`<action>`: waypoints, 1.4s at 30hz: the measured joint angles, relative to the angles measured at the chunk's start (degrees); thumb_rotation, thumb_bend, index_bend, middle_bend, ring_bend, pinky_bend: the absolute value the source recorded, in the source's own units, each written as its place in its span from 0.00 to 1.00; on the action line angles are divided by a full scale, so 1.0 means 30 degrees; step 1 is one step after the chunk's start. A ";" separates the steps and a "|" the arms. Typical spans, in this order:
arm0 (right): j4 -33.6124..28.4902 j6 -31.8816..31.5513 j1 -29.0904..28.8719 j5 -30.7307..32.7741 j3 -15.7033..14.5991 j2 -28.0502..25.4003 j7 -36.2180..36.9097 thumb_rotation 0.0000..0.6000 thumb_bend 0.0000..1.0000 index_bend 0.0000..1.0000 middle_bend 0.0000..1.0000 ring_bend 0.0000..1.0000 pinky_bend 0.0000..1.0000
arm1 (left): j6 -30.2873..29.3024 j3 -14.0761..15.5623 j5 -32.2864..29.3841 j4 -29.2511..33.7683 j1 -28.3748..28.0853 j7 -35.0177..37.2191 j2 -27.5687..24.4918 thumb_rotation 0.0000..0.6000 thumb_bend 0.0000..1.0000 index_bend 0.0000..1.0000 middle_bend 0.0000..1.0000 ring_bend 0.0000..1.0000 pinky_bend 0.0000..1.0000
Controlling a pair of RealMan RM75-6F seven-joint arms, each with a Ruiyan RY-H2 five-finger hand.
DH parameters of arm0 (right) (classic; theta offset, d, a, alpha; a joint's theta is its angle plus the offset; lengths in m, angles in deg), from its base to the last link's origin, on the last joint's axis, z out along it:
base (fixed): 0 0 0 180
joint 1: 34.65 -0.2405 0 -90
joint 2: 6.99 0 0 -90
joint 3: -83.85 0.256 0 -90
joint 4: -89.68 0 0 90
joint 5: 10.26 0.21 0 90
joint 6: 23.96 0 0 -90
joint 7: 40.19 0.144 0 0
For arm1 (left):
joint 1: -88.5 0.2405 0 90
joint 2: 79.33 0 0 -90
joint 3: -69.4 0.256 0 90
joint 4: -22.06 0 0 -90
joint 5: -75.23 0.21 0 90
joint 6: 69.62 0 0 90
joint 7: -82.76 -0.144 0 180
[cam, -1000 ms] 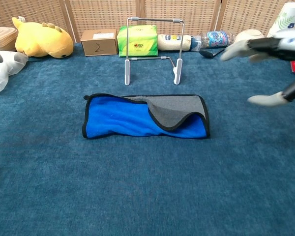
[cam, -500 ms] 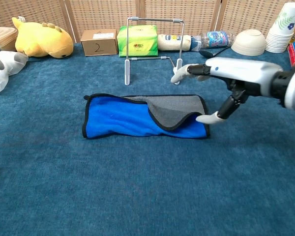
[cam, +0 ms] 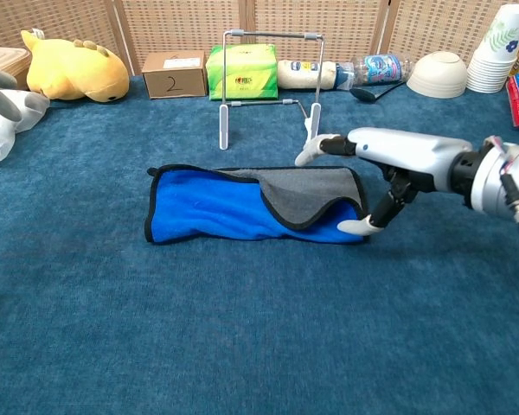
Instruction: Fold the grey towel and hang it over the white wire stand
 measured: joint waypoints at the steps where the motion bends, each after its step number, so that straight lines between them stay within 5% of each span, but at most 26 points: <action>1: 0.0134 -0.0018 -0.0038 -0.0010 -0.0022 0.0113 0.0022 1.00 0.29 0.14 0.05 0.00 0.00 | 0.0020 -0.0018 -0.0011 0.0008 0.0004 -0.0024 0.0011 1.00 0.44 0.29 0.11 0.00 0.00; 25: 0.3418 -0.0346 -0.1036 -0.0449 -0.0142 0.2263 -0.0137 1.00 0.29 0.15 0.05 0.00 0.00 | -0.0093 -0.0156 0.0219 -0.0001 0.0334 0.0062 0.0073 1.00 0.44 0.29 0.11 0.00 0.00; 42: 0.4341 -0.0262 -0.1529 0.1063 0.1044 0.3177 0.0596 1.00 0.29 0.16 0.05 0.00 0.00 | -0.0144 -0.0191 0.0282 -0.0031 0.0557 0.0302 0.0068 1.00 0.44 0.29 0.10 0.00 0.00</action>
